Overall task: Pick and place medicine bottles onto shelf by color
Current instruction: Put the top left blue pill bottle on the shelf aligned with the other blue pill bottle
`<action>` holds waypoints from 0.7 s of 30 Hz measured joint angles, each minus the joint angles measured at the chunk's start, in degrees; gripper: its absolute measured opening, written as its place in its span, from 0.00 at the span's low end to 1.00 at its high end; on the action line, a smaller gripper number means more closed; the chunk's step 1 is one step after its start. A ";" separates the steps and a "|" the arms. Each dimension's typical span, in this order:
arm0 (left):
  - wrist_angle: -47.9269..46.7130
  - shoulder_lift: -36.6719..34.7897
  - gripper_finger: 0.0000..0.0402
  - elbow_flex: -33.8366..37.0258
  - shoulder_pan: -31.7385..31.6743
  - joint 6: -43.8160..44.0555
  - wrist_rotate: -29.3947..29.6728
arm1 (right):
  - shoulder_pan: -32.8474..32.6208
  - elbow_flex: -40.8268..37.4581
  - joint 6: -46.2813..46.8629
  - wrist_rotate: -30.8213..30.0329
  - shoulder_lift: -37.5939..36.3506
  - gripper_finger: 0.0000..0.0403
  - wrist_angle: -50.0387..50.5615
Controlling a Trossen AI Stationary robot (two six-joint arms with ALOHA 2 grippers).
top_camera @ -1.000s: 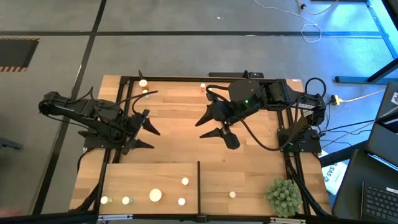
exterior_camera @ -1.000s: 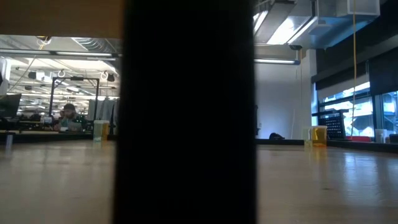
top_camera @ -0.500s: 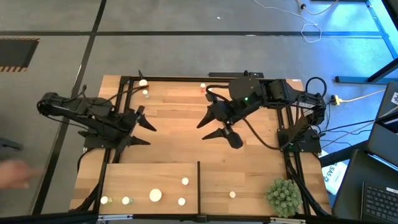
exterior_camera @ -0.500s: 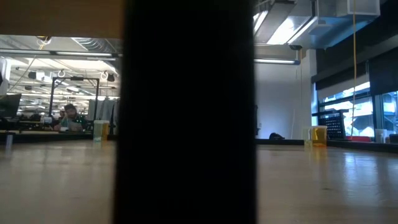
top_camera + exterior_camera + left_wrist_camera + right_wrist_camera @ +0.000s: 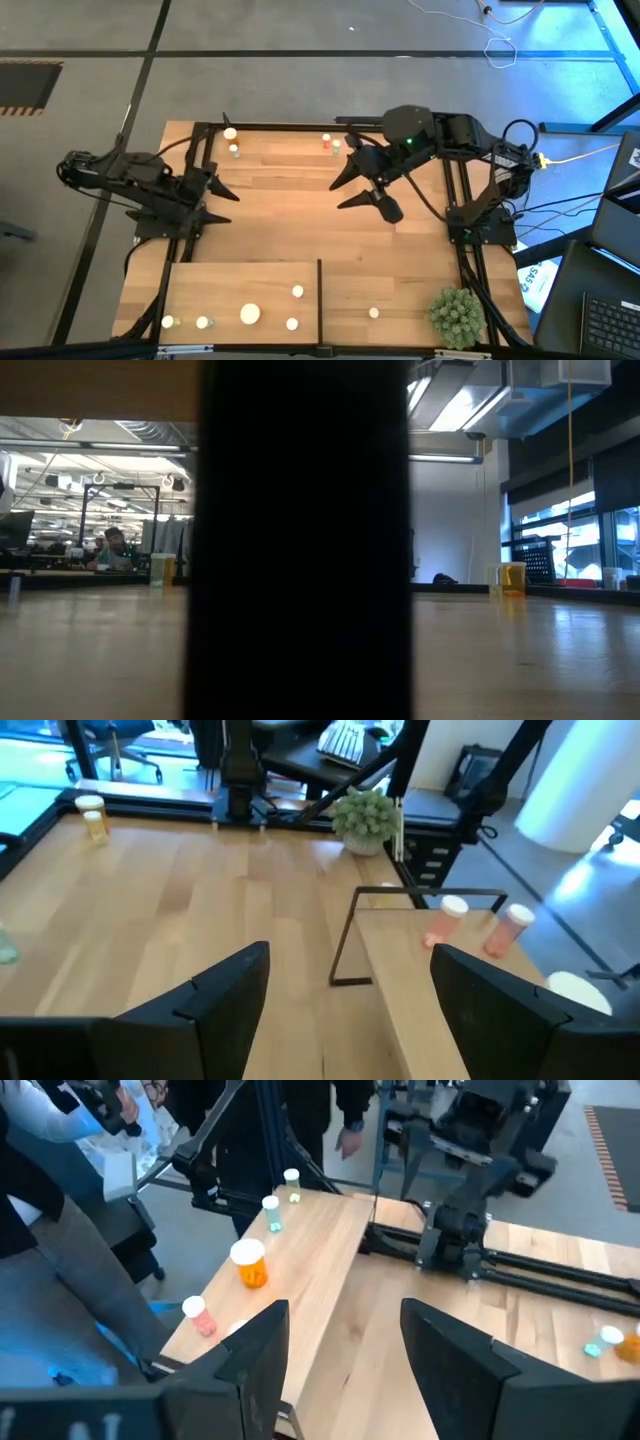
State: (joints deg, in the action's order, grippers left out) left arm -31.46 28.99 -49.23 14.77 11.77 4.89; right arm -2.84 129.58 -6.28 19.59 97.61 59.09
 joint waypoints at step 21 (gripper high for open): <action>-11.83 -6.99 0.68 0.02 -0.03 22.00 35.19 | 0.41 -2.86 1.42 -5.35 -6.81 0.49 3.77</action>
State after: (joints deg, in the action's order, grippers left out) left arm -43.30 22.00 -49.21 14.74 33.78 40.08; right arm -2.43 126.72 -4.86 14.23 90.80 62.86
